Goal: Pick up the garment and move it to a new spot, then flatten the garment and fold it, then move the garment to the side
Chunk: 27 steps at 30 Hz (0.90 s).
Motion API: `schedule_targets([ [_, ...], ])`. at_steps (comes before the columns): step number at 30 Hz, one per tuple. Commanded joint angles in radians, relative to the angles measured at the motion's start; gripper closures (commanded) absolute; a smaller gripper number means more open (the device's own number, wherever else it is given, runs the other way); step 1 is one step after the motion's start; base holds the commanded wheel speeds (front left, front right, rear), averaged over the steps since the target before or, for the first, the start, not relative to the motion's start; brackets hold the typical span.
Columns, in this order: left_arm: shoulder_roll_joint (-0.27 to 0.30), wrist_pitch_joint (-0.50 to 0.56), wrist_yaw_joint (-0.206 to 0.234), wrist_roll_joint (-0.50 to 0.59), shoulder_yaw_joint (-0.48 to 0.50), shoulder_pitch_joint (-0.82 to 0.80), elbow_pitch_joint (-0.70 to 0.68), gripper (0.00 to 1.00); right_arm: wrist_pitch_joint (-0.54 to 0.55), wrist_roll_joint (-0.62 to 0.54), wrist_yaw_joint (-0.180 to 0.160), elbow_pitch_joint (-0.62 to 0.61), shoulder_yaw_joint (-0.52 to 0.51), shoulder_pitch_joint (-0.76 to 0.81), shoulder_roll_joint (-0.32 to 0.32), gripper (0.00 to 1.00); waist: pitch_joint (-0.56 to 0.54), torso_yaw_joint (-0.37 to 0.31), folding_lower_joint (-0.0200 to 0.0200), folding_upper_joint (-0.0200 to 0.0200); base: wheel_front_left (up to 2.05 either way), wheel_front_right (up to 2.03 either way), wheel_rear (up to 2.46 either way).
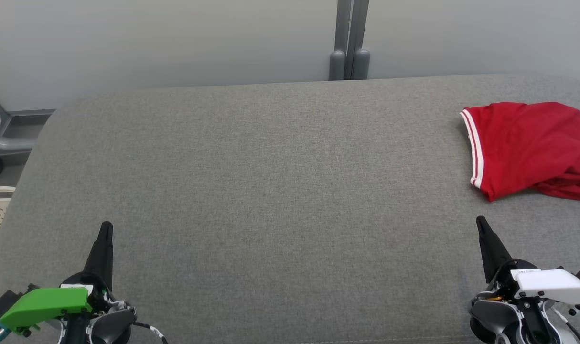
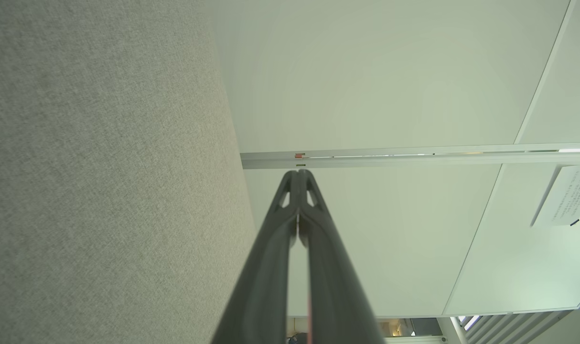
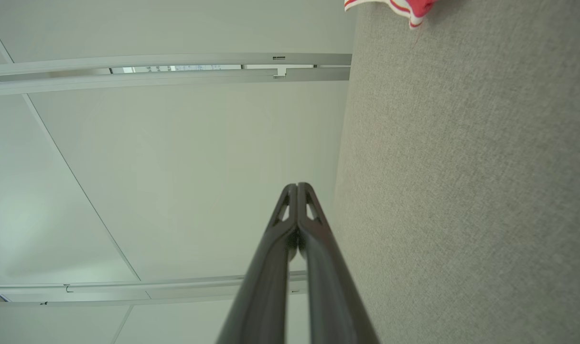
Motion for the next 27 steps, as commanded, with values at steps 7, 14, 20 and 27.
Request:
schedule_targets([
  [7, 0.001, 0.002, -0.005, 0.000, 0.001, -0.012, -0.002, 1.00, 0.005, 0.006, 0.000, -0.004, 0.001, -0.009, -0.004, 1.00, 0.000, 0.000, 0.0000, 0.0000, 0.00, 0.00, 0.00],
  [14, 0.001, 0.002, -0.005, 0.000, 0.001, -0.012, -0.002, 1.00, 0.005, 0.006, 0.000, -0.004, 0.001, -0.009, -0.004, 1.00, 0.000, 0.000, 0.0000, 0.0000, 0.00, 0.00, 0.00],
  [20, 0.001, 0.002, -0.005, 0.000, 0.001, -0.012, -0.002, 1.00, 0.005, 0.006, 0.000, -0.004, 0.001, -0.009, -0.004, 1.00, 0.000, 0.000, 0.0000, 0.0000, 0.00, 0.00, 0.00],
  [27, 0.001, 0.002, -0.005, 0.000, 0.001, -0.012, -0.002, 1.00, 0.005, 0.006, 0.000, -0.004, 0.001, -0.009, -0.004, 1.00, 0.000, 0.000, 0.0000, 0.0000, 0.00, 0.00, 0.00],
])
